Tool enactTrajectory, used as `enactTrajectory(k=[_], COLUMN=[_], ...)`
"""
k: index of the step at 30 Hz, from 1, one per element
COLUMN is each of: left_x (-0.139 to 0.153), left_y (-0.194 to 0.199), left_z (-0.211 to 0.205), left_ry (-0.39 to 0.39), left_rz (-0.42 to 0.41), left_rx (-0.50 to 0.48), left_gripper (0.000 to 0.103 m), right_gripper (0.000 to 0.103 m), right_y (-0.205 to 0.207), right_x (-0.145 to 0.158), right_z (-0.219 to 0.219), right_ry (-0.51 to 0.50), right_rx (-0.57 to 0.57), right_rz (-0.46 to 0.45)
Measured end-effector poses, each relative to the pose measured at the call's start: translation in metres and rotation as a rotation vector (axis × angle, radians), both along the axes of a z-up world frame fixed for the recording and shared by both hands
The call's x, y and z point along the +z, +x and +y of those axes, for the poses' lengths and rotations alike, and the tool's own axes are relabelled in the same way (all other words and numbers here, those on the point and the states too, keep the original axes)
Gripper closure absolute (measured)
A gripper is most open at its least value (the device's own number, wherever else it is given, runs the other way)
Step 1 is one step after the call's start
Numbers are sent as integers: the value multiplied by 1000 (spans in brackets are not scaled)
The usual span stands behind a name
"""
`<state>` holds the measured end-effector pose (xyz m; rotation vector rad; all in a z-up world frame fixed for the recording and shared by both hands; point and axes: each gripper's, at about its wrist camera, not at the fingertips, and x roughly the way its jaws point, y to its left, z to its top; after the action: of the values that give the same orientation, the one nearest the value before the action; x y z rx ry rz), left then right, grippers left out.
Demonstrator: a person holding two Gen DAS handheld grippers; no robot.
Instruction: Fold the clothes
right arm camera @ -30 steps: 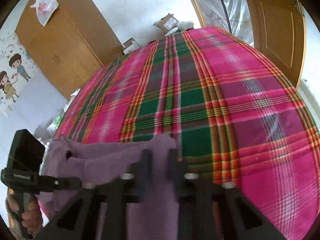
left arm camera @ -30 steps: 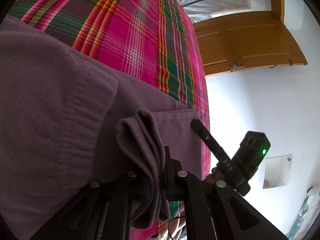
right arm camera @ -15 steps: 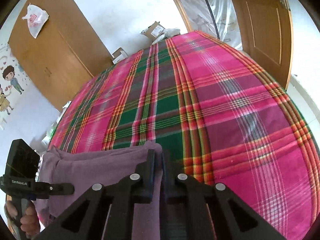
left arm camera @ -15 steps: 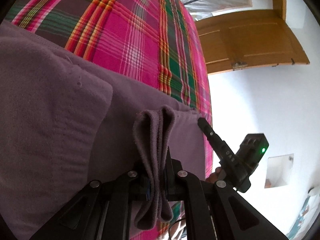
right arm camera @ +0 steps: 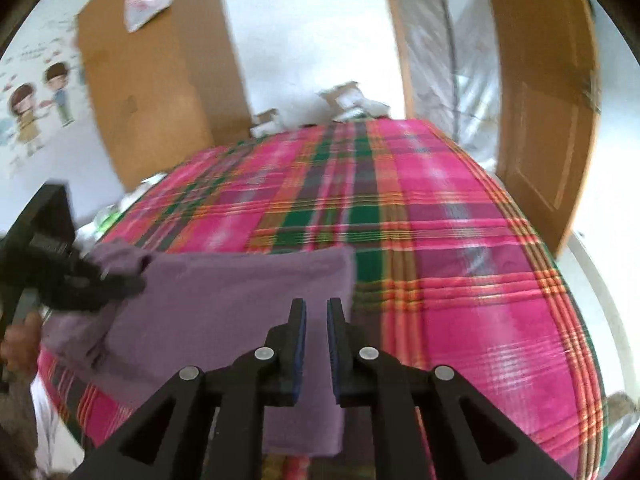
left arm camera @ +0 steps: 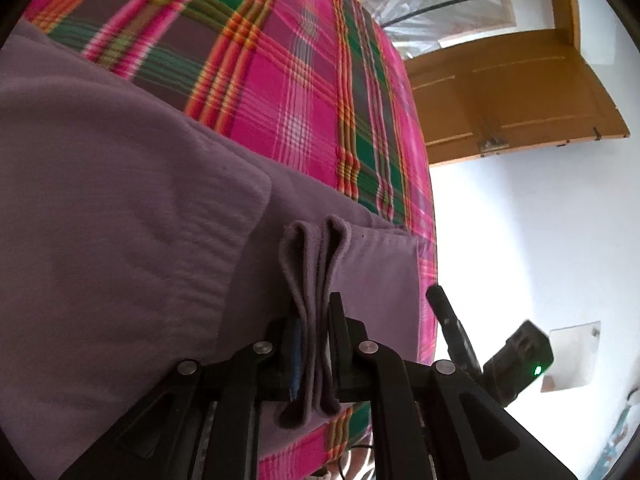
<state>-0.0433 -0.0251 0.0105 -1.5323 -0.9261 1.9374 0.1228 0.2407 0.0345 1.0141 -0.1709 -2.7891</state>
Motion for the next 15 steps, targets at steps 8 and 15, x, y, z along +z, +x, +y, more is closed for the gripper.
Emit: enactTrajectory(k=[8,15], left_x=[37,43], left_y=[26,40], left_z=[-9,7], left_ry=[-37,-61], left_rz=[137,186], left_rx=[16,25], left_gripper=[91,91], right_gripper=[87,80], right_y=[10,-2], right_x=[-22,-16], right_z=[-35,-79], right_ry=[122,149], right_rx=[36,162], right_rz=[-40,-10])
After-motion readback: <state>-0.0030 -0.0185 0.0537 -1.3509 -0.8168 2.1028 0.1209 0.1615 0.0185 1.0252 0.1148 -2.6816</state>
